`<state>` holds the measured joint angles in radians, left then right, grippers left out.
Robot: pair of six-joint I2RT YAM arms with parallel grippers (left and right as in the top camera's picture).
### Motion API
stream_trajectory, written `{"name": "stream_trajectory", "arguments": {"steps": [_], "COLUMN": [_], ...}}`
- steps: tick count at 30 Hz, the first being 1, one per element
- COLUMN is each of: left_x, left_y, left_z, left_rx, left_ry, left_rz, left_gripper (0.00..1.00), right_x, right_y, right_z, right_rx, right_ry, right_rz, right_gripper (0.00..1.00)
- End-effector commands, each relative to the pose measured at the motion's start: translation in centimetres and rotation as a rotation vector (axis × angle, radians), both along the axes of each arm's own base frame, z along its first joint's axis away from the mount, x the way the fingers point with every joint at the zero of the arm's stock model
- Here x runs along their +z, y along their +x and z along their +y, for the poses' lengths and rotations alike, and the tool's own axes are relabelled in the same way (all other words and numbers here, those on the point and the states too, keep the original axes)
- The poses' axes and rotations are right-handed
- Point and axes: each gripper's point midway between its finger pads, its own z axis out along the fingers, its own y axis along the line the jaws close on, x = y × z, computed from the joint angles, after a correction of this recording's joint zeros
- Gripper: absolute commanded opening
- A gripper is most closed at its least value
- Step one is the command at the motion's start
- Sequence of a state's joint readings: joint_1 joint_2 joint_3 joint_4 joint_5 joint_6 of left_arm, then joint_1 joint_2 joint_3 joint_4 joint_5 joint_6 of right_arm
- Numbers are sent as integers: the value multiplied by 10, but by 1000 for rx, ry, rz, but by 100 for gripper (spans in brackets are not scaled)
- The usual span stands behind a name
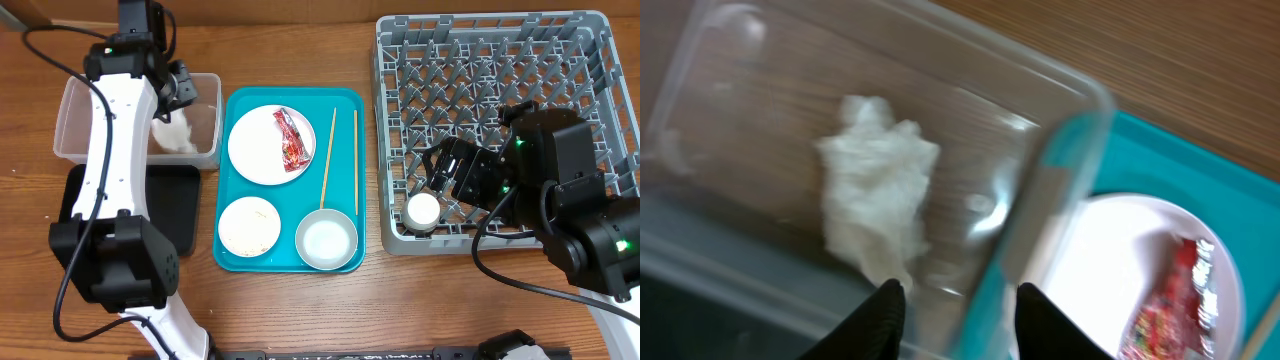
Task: Sort waste into correct bins and load items into the dishwasher
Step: 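Drop the tissue into the clear plastic bin with the left gripper, then carry the red wrapper from the plate into the clear bin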
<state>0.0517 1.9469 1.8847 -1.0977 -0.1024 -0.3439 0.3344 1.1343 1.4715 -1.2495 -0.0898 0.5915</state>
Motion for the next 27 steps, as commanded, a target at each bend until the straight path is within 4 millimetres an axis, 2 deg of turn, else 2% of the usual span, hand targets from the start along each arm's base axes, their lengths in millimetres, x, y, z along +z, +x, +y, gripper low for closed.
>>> {"name": "stream_trajectory", "arguments": {"steps": [1, 6, 10, 15, 17, 20, 21, 23, 25, 27], "left_x": [-7, -23, -61, -114, -139, -159, -163, -162, -149, -128], "left_y": [6, 8, 11, 8, 3, -5, -7, -8, -7, -3], "left_z": [-69, -129, -166, -200, -203, -201, -200, -197, -196, -193], "left_rx": [-250, -380, -439, -479, -436, -390, -377, -359, -346, -343], "left_ry": [-98, -71, -65, -126, -140, -147, -149, -153, -157, -159], "left_rz": [2, 18, 73, 156, 215, 275, 290, 298, 281, 251], "left_gripper": [49, 60, 61, 57, 49, 28, 18, 4, 4, 4], "right_x": [5, 4, 4, 4, 3, 1, 1, -1, -2, -2], "right_y": [-1, -1, -1, -2, -3, -4, -5, -6, -6, -6], "right_z": [1, 1, 0, 0, 0, -1, -1, -3, -5, -5], "right_rx": [1, 0, 0, 0, 0, 0, 0, -8, -14, -14], "right_ry": [9, 8, 6, 5, 4, 1, -1, -11, -20, -20], "right_rz": [-13, -11, -10, -6, -2, 6, 10, 15, 17, 17], "right_gripper": [100, 100, 100, 100, 100, 100, 100, 100, 100, 100]}}
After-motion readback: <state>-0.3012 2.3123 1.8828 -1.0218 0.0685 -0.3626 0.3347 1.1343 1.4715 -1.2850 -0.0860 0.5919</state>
